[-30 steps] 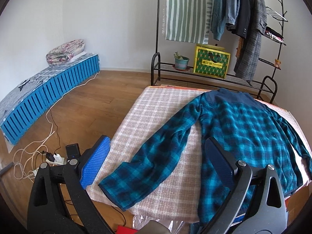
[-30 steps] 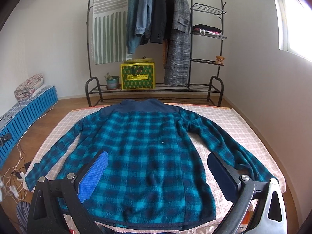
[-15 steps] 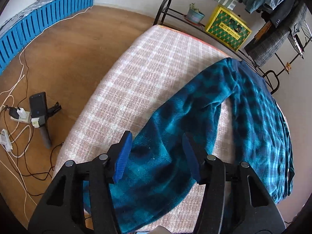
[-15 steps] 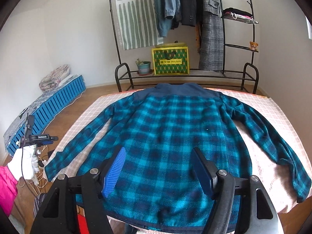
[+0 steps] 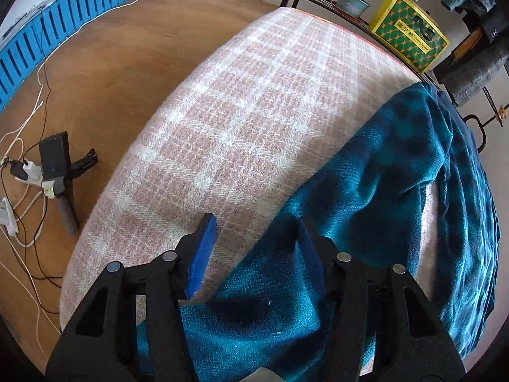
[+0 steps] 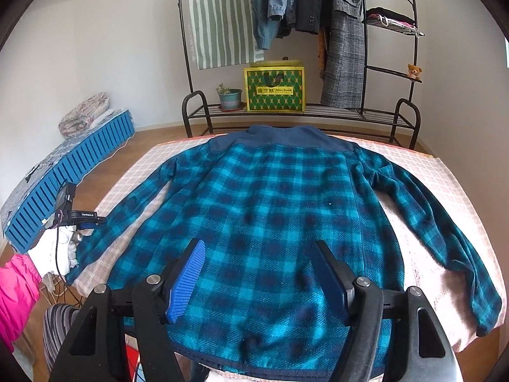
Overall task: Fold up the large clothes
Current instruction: 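Lower the left tool onto the shirt's side edge and grasp it, then lift the grasped shirt side with the left tool and fold it inward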
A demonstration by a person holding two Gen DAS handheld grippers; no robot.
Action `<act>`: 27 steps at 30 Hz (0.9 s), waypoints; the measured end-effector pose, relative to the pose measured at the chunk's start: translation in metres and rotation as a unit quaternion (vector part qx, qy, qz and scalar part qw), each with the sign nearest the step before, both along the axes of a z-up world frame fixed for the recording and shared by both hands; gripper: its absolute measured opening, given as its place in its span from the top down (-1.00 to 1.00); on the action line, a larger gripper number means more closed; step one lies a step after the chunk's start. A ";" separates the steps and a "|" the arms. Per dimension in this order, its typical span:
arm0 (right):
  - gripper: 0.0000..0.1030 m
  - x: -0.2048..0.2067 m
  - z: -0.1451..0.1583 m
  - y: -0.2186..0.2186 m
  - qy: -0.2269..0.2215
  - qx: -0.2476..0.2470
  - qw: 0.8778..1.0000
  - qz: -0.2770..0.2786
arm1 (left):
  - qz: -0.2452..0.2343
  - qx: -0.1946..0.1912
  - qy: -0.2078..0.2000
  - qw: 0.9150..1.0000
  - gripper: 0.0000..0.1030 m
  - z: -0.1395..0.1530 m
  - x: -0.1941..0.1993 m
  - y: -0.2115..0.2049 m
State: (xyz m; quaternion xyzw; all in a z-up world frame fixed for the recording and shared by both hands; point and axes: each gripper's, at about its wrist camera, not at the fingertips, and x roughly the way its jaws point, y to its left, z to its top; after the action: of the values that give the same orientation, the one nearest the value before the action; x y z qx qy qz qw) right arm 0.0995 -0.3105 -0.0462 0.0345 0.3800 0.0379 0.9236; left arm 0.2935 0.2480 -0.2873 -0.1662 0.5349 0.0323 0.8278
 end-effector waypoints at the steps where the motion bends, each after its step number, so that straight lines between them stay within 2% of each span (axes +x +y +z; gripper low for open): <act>1: -0.39 0.001 -0.001 -0.001 0.002 0.002 1.000 -0.002 | -0.003 -0.001 -0.005 1.000 0.46 0.000 0.000 -0.002; 2: -0.39 0.001 -0.002 -0.002 0.003 0.004 1.000 -0.002 | -0.004 -0.009 -0.010 1.000 0.62 0.001 -0.001 -0.003; 3: -0.39 0.001 -0.002 -0.002 0.004 0.006 1.000 -0.002 | -0.004 -0.024 -0.015 1.000 0.87 0.001 -0.001 -0.004; 6: -0.34 0.002 -0.003 -0.002 0.006 0.008 1.000 0.002 | 0.002 -0.030 -0.031 0.999 0.96 0.007 0.000 -0.011; 10: -0.19 0.005 -0.003 -0.003 0.010 0.007 1.000 0.011 | -0.005 -0.062 -0.065 0.996 0.99 0.029 -0.005 -0.021; 12: 0.00 0.008 -0.006 -0.006 0.017 0.017 1.000 0.012 | -0.018 -0.076 -0.082 0.994 0.99 0.045 -0.007 -0.029; 14: 0.11 0.013 -0.010 -0.011 0.026 0.030 0.999 0.008 | -0.030 -0.071 -0.099 0.992 0.99 0.060 -0.010 -0.038; 15: 0.18 0.015 -0.011 -0.012 0.030 0.037 0.999 0.006 | -0.031 -0.083 -0.103 0.991 0.99 0.066 -0.011 -0.040; 17: 0.24 0.018 -0.013 -0.015 0.035 0.052 0.998 0.009 | -0.035 -0.106 -0.114 0.987 0.99 0.080 -0.013 -0.048; 19: 0.30 0.021 -0.013 -0.016 0.037 0.060 0.997 0.015 | -0.054 -0.111 -0.132 0.983 0.99 0.098 -0.015 -0.062; 22: 0.36 0.028 -0.013 -0.019 0.039 0.071 0.997 0.019 | -0.094 -0.124 -0.158 0.975 0.99 0.127 -0.021 -0.093; 27: 0.40 0.041 -0.012 -0.031 0.034 0.098 0.994 0.018 | -0.183 -0.138 -0.187 0.955 1.00 0.167 -0.043 -0.167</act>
State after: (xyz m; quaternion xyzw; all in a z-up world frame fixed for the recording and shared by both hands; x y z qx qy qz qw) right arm 0.1403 -0.3411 -0.0586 0.1186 0.4061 0.0906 0.9015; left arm 0.2509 0.0806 -0.1206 -0.1808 0.3910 -0.2258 0.8738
